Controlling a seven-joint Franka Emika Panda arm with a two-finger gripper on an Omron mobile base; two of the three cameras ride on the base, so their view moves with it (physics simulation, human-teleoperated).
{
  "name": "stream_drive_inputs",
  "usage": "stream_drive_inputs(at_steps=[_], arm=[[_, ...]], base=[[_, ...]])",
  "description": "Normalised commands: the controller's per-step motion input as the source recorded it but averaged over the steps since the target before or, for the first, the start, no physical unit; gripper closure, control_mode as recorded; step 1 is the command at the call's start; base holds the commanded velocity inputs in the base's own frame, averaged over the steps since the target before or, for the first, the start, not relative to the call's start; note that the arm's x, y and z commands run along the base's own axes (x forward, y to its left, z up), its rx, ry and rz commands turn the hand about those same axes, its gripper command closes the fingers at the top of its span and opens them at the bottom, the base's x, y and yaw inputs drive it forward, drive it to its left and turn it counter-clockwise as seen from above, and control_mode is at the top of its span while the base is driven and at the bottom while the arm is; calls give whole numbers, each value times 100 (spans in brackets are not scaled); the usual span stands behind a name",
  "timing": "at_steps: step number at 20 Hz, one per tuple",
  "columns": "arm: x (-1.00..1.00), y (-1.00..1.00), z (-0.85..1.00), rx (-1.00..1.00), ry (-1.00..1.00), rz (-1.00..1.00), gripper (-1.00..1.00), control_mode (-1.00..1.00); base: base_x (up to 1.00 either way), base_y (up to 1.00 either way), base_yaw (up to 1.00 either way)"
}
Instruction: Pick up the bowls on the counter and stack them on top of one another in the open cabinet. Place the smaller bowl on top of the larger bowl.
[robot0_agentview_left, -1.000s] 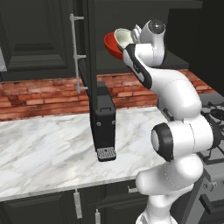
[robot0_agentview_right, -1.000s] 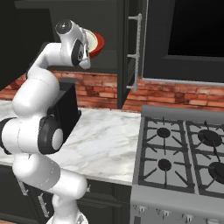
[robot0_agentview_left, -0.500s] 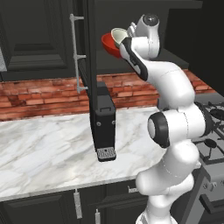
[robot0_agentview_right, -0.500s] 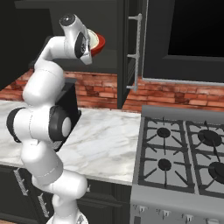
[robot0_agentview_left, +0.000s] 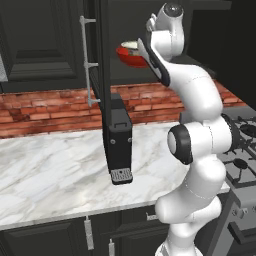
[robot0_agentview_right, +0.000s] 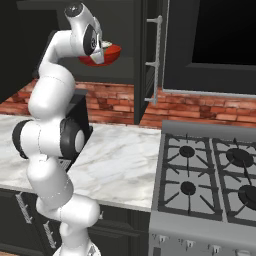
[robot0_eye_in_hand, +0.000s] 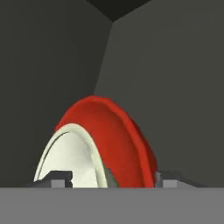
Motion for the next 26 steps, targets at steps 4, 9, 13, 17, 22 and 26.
stream_drive_inputs(at_steps=[4, 9, 13, 17, 22, 26], arm=[[-76, -20, 66, 0, 1, -3, -100, -100], [-100, -24, 0, -1, 1, 0, -100, -100], [-100, -26, -13, 0, 0, 0, -100, -100], [-100, -13, -65, -4, 0, 0, -100, -100], [-100, -13, -75, -5, 0, 0, -100, -100], [-100, -24, -32, -1, -18, 0, -100, -100]], base=[[0, 0, 0], [0, 0, 0], [0, 0, 0], [0, 0, 0], [0, 0, 0], [0, 0, 0]])
